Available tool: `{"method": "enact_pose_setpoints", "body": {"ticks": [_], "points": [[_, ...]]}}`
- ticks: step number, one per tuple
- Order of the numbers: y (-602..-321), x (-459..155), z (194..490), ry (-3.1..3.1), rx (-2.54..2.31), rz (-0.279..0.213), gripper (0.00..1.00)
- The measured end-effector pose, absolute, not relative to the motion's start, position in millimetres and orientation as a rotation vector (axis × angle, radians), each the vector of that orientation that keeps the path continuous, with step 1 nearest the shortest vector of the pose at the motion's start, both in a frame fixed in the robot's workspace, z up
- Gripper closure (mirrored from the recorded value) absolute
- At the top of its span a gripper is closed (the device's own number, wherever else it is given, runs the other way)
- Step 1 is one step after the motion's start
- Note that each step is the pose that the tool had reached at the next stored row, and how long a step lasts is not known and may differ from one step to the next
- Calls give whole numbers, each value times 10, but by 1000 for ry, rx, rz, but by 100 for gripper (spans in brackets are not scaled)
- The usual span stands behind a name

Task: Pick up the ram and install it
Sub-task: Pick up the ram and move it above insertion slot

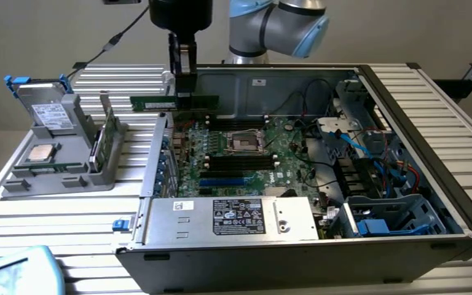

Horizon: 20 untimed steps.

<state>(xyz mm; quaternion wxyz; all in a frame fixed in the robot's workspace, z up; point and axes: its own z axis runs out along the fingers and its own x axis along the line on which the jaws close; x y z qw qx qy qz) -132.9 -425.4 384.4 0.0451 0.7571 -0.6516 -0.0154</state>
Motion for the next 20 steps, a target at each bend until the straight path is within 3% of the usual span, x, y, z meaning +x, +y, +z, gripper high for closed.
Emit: {"method": "enact_pose_setpoints", "body": {"ticks": [14, 20], "points": [[-4253, -842, 3844, -1991, 2314, -43, 86], [-4219, -614, 3826, -1994, 2315, -15, 86]]}}
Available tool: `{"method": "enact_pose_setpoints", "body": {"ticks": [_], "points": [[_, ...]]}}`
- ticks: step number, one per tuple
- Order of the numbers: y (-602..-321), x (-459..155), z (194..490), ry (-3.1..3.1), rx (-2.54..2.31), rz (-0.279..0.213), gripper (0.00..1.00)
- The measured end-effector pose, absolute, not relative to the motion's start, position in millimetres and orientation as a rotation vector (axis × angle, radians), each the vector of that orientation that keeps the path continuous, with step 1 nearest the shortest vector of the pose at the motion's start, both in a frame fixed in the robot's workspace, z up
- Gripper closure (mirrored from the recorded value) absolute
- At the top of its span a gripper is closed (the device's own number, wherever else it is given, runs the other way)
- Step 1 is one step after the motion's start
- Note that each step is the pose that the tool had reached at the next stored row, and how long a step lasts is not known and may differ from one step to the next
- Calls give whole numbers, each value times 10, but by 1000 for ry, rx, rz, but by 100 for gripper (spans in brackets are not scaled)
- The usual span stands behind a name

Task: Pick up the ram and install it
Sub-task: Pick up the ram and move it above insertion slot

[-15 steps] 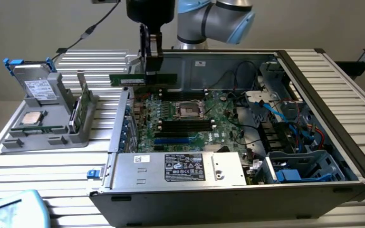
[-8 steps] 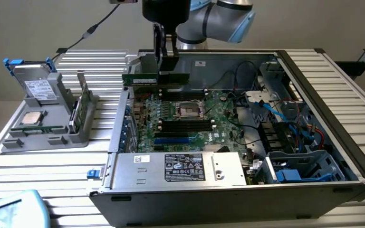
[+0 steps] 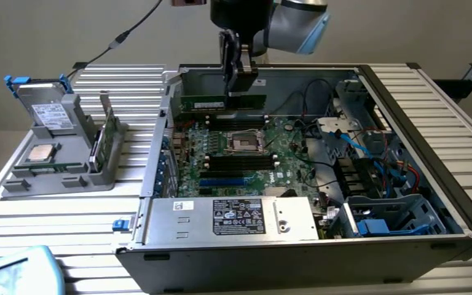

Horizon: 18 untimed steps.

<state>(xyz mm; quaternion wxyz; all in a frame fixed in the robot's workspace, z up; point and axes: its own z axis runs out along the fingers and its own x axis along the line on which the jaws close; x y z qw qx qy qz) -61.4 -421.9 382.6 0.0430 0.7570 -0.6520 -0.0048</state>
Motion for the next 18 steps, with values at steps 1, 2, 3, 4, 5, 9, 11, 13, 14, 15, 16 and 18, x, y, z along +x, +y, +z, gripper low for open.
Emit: {"method": "enact_pose_setpoints", "body": {"ticks": [1, 2, 3, 4, 5, 9, 11, 13, 14, 15, 16, 18], "points": [[-4207, -585, 3819, -1995, 2315, -11, 86], [-4196, -561, 3813, -1995, 2315, -9, 86], [-4187, -541, 3806, -1996, 2315, -8, 86], [-4180, -523, 3800, -1997, 2314, -8, 86], [-4174, -507, 3792, -1999, 2312, -8, 86], [-4167, -466, 3747, -2017, 2296, -9, 86], [-4167, -453, 3720, -2032, 2283, -10, 86], [-4166, -440, 3693, -2047, 2270, -11, 86], [-4166, -433, 3679, -2054, 2264, -12, 86], [-4166, -425, 3666, -2060, 2258, -12, 86], [-4165, -417, 3653, -2066, 2252, -12, 86], [-4164, -403, 3627, -2079, 2241, -13, 86]]}}
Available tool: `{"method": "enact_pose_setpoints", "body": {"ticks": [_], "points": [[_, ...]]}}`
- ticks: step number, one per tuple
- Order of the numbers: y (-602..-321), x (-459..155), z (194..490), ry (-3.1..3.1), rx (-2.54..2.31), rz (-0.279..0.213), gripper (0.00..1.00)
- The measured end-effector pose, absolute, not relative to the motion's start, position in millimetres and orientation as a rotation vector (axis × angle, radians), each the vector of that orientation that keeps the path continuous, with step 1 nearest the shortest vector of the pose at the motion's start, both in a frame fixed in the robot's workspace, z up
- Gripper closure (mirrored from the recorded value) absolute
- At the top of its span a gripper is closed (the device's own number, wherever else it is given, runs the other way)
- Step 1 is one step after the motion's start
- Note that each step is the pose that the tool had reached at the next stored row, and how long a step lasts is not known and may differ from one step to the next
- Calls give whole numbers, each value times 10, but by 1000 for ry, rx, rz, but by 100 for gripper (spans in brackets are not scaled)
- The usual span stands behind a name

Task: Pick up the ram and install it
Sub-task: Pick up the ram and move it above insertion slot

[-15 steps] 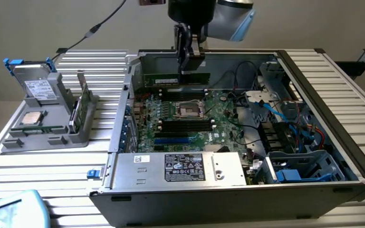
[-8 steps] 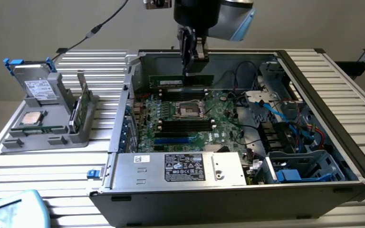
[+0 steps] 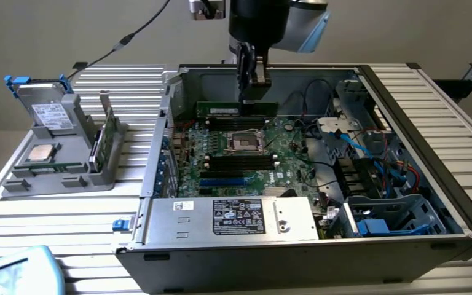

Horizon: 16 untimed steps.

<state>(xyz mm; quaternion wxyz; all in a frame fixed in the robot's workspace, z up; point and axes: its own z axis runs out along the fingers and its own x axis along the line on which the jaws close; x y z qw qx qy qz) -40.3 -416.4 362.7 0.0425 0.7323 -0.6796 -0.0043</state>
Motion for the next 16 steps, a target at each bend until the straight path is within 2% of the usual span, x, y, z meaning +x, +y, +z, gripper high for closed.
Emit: {"method": "enact_pose_setpoints", "body": {"ticks": [10, 16], "points": [[-4113, -290, 3537, -2104, 2218, -14, 86], [-4041, -277, 3507, -2115, 2217, 13, 86]]}}
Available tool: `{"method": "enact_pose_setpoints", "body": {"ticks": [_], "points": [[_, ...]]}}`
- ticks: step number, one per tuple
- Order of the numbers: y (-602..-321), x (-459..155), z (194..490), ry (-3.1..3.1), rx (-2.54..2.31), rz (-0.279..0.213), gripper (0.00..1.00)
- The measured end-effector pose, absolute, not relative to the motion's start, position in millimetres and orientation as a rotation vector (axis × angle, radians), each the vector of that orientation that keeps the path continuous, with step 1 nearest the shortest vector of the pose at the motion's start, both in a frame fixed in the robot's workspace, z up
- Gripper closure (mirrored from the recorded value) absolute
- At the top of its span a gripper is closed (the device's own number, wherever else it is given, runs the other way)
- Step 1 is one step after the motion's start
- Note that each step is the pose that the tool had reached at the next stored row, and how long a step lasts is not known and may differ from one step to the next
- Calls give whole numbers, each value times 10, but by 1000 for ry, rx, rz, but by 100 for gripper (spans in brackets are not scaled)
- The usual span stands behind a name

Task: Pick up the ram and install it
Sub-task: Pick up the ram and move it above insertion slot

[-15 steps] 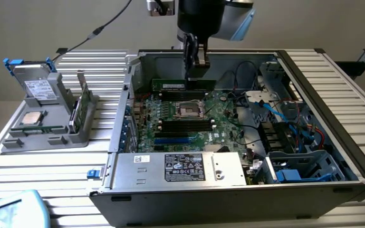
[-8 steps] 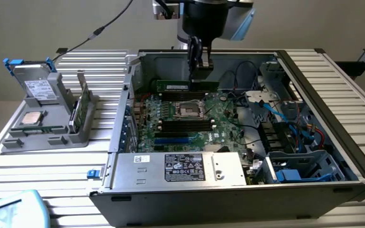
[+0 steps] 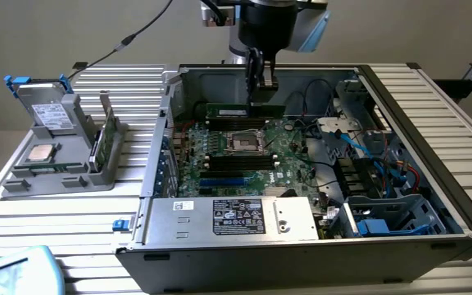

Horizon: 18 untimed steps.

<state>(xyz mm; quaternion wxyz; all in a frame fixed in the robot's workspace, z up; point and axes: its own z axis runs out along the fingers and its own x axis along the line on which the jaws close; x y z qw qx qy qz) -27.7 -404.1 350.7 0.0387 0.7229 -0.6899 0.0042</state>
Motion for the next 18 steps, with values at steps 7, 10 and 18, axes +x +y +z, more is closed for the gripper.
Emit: {"method": "enact_pose_setpoints", "body": {"ticks": [7, 10, 18], "points": [[-4015, -276, 3462, -2131, 2218, 48, 86], [-4012, -277, 3433, -2135, 2220, 61, 86], [-4008, -284, 3299, -2137, 2222, 69, 86]]}}
